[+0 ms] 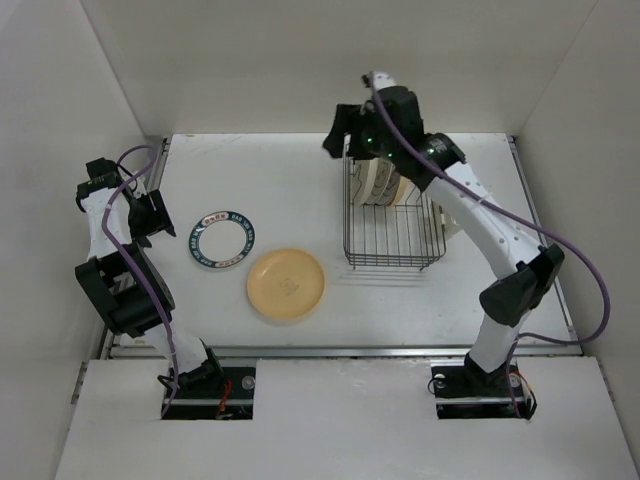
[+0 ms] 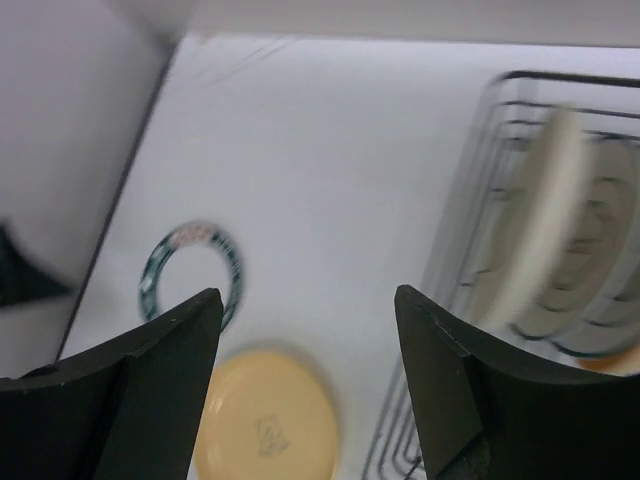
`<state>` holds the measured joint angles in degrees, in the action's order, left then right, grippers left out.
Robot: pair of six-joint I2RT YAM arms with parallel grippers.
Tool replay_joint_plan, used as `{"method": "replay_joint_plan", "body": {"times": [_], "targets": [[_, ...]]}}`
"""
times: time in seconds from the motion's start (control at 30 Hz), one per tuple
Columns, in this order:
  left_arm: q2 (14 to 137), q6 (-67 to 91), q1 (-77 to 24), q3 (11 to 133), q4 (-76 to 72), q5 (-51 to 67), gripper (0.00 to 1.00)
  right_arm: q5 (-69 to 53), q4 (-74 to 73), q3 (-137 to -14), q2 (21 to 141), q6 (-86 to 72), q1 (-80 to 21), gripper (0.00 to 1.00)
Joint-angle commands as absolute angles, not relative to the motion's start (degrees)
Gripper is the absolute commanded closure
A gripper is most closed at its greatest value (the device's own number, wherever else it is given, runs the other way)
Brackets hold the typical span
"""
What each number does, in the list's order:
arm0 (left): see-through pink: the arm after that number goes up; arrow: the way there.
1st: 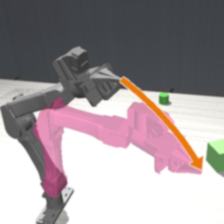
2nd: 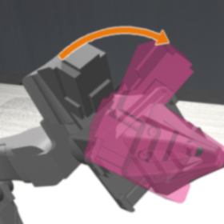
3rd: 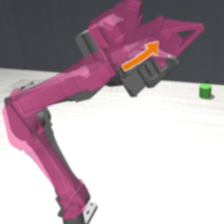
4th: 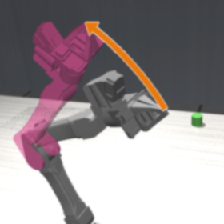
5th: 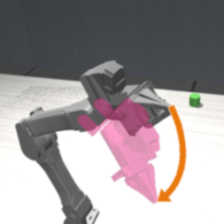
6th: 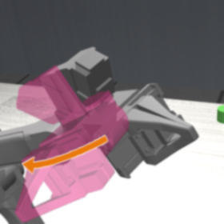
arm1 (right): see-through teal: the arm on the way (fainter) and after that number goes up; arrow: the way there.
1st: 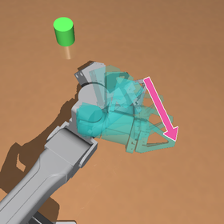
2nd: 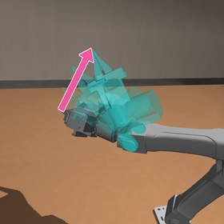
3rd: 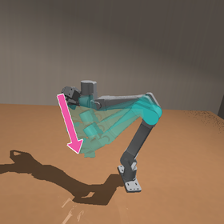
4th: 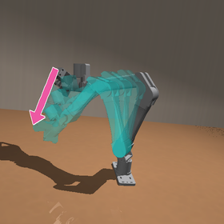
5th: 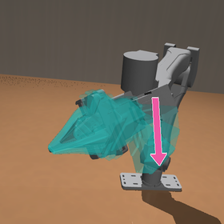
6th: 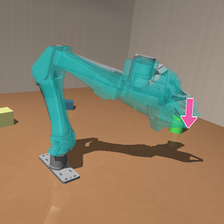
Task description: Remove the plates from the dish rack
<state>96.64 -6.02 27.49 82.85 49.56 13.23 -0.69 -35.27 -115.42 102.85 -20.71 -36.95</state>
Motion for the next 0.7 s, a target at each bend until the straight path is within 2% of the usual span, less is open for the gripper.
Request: {"method": "replay_joint_plan", "body": {"times": [0.0, 0.17, 0.27, 0.67], "targets": [[93.6, -6.9, 27.9, 82.6, 50.8, 13.1, 0.40, 21.4, -37.5, -114.8, 104.1, -32.0, -30.5, 0.25], [93.1, -6.9, 27.9, 82.6, 50.8, 13.1, 0.40, 28.2, -38.9, -117.2, 105.4, -32.0, -25.8, 0.30], [93.6, -6.9, 27.9, 82.6, 50.8, 13.1, 0.40, 29.0, -39.5, -117.7, 106.7, -32.0, -22.8, 0.41], [93.6, -7.4, 27.9, 82.0, 50.8, 13.1, 0.40, 35.3, -41.8, -116.6, 114.9, -30.0, -20.5, 0.49]]}}
